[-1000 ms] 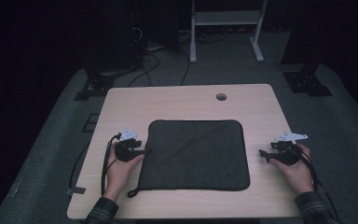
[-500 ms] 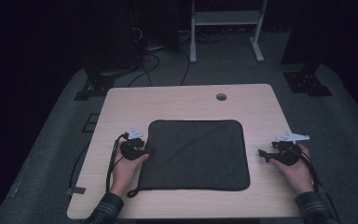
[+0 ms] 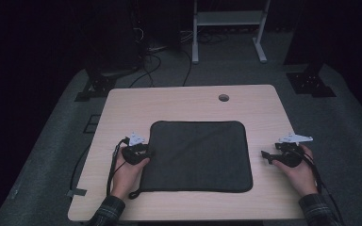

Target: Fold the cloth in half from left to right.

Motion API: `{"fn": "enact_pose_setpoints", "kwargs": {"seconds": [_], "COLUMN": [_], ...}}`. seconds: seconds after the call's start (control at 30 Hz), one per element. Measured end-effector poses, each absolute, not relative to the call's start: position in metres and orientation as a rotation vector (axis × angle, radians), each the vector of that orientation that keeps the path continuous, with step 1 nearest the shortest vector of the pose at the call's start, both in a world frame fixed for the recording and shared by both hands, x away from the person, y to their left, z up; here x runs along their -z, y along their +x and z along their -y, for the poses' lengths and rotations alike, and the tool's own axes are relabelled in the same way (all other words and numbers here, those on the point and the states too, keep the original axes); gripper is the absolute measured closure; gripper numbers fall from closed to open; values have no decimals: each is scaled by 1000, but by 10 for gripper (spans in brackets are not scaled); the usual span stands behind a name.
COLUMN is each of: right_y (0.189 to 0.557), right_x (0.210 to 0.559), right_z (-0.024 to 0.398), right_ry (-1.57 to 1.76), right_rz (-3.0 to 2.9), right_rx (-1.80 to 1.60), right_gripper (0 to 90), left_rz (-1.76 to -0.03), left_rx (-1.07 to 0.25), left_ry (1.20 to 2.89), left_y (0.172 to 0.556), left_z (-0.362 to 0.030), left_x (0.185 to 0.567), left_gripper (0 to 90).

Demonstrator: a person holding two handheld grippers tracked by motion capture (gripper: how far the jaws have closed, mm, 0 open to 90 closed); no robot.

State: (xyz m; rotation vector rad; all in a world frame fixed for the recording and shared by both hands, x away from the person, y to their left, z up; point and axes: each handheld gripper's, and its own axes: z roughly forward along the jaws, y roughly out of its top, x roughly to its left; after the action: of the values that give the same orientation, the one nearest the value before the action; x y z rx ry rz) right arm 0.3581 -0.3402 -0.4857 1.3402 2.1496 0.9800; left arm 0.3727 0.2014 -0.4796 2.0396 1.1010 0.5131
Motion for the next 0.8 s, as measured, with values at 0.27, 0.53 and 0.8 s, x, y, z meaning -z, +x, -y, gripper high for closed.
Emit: {"fn": "enact_pose_setpoints", "kwargs": {"seconds": [0.27, 0.53, 0.8], "right_y": [358, 358, 358], "right_x": [486, 486, 486], "right_z": [340, 340, 340], "right_ry": [1344, 1340, 1341], "right_rz": [-2148, -2152, -2155], "right_rx": [-980, -979, -978], "right_gripper": [253, 246, 241], "left_rz": [-1113, -1146, -1181], "left_rx": [-474, -382, -373], "left_ry": [2015, 1978, 1979], "left_y": [372, 375, 373], "left_z": [-200, -205, -219], "left_x": [480, 479, 474], "left_gripper": [765, 858, 860]}}
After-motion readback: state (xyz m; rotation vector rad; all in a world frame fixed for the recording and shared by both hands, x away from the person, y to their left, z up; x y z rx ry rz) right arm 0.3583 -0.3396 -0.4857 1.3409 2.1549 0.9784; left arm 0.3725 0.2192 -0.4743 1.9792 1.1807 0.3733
